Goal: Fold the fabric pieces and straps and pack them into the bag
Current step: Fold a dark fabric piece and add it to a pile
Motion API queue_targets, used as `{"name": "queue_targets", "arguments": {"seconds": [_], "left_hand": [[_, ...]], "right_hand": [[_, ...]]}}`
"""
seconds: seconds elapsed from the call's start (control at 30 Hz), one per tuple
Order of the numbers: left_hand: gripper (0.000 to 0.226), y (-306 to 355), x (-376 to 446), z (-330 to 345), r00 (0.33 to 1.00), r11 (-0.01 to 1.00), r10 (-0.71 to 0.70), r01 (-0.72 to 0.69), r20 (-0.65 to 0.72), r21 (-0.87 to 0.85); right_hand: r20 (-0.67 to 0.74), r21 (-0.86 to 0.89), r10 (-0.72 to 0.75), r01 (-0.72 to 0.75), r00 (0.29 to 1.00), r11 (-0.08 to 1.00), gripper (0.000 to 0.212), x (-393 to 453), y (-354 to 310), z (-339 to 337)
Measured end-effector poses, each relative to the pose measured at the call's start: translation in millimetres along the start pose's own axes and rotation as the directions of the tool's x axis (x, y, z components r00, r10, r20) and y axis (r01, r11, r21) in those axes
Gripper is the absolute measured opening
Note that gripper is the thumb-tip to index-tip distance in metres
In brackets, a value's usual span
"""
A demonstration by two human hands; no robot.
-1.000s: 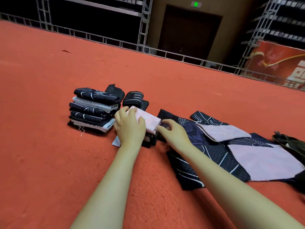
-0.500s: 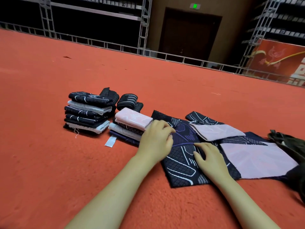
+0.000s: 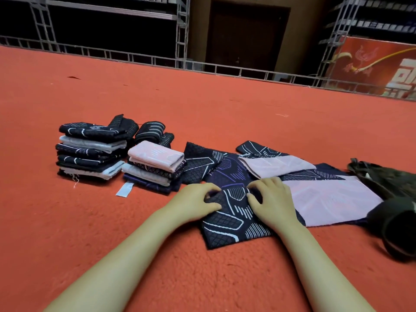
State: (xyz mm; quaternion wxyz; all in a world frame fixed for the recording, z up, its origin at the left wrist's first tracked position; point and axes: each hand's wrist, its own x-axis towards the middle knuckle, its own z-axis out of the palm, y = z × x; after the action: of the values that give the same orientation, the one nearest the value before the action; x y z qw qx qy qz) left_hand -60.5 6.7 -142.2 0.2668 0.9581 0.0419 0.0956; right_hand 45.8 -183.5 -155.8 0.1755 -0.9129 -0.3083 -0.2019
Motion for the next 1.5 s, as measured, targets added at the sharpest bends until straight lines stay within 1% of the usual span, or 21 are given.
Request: {"name": "queue_targets", "arguments": {"seconds": [0.1,0.2,0.27,0.33,0.37,0.47,0.53,0.57,0.63,0.7,0.77,0.83,0.93,1.0,1.07,1.13,1.2,1.23,1.27,1.37,1.5], "left_hand": [[0.041,0,-2,-4,0.999,0.987,0.036,-0.040,-0.026,-0.154],[0.038,0,-2,-5,0.983,0.965,0.059,-0.100,-0.172,-0.242],[0.036,0,-1,-7,0.955,0.961,0.034,-0.112,-0.293,-0.254],[0.035,-3,1,-9,0.919,0.959,-0.013,-0.101,-0.395,-0.266],[0.034,-5,2,-9,0.902,0.958,-0.033,-0.095,-0.431,-0.272],[0.035,-11,3,-6,0.880,0.969,-0.044,-0.078,-0.472,-0.236],[0.037,-11,3,-3,0.876,0.978,-0.010,-0.093,-0.483,-0.188],[0.039,-10,3,-2,0.865,0.978,0.016,-0.117,-0.502,-0.172],[0.041,-5,1,-3,0.824,0.969,0.075,-0.192,-0.561,-0.152],[0.040,0,-1,-5,0.774,0.955,0.138,-0.270,-0.618,-0.124],[0.038,1,-1,-7,0.744,0.947,0.178,-0.307,-0.644,-0.093],[0.035,-1,0,-6,0.749,0.953,0.180,-0.294,-0.637,-0.077],[0.030,-8,5,-3,0.784,0.969,0.159,-0.241,-0.600,-0.059],[0.028,-12,6,-3,0.831,0.980,0.124,-0.188,-0.543,-0.064],[0.030,-13,6,-1,0.889,0.992,0.082,-0.116,-0.451,-0.047],[0.034,-14,5,1,0.929,0.998,0.051,-0.057,-0.366,-0.005],[0.038,-13,5,4,0.942,0.999,0.022,-0.009,-0.335,0.041],[0.039,-12,5,5,0.938,0.999,0.011,0.008,-0.347,0.053],[0.039,-11,5,6,0.928,0.998,0.009,0.014,-0.372,0.060],[0.036,-8,5,6,0.914,0.998,0.028,-0.005,-0.406,0.056],[0.034,-5,7,12,0.939,0.999,0.035,-0.029,-0.343,0.022]], "right_hand": [[0.009,0.011,0.106,-0.106,0.994,0.994,0.034,0,10,-3],[0.117,-0.018,0.205,-0.204,0.972,0.979,0.050,-1,18,-12],[0.120,0.101,0.259,-0.271,0.959,0.957,0.053,-2,22,-21],[0.140,0.305,0.344,-0.371,0.928,0.877,0.051,-2,24,-29],[0.150,0.351,0.367,-0.396,0.918,0.849,0.052,-3,23,-30],[0.151,0.234,0.296,-0.325,0.943,0.916,0.052,-8,15,-25],[0.177,0.111,0.242,-0.264,0.954,0.958,0.055,-10,9,-19],[0.188,0.097,0.242,-0.264,0.952,0.960,0.056,-10,7,-16],[0.207,0.153,0.276,-0.310,0.938,0.938,0.063,-6,7,-16],[0.218,0.268,0.308,-0.361,0.926,0.893,0.068,-3,9,-16],[0.204,0.400,0.341,-0.396,0.918,0.827,0.064,-4,11,-17],[0.161,0.509,0.382,-0.408,0.910,0.758,0.055,-3,12,-17],[0.114,0.633,0.430,-0.399,0.896,0.663,0.043,-2,13,-20],[0.053,0.694,0.460,-0.364,0.886,0.621,0.037,-1,13,-24],[0.010,0.730,0.507,-0.353,0.862,0.586,0.039,0,15,-28],[0.059,0.790,0.550,-0.376,0.833,0.485,0.049,-2,12,-34],[0.170,0.857,0.556,-0.401,0.813,0.325,0.058,-7,7,-39],[0.215,0.874,0.537,-0.406,0.816,0.268,0.056,-8,5,-40],[0.240,0.876,0.502,-0.408,0.831,0.255,0.050,-9,1,-41],[0.262,0.849,0.396,-0.405,0.880,0.339,0.041,-11,-15,-37],[0.201,0.762,0.272,-0.325,0.941,0.560,0.018,-17,-42,-22]]}}
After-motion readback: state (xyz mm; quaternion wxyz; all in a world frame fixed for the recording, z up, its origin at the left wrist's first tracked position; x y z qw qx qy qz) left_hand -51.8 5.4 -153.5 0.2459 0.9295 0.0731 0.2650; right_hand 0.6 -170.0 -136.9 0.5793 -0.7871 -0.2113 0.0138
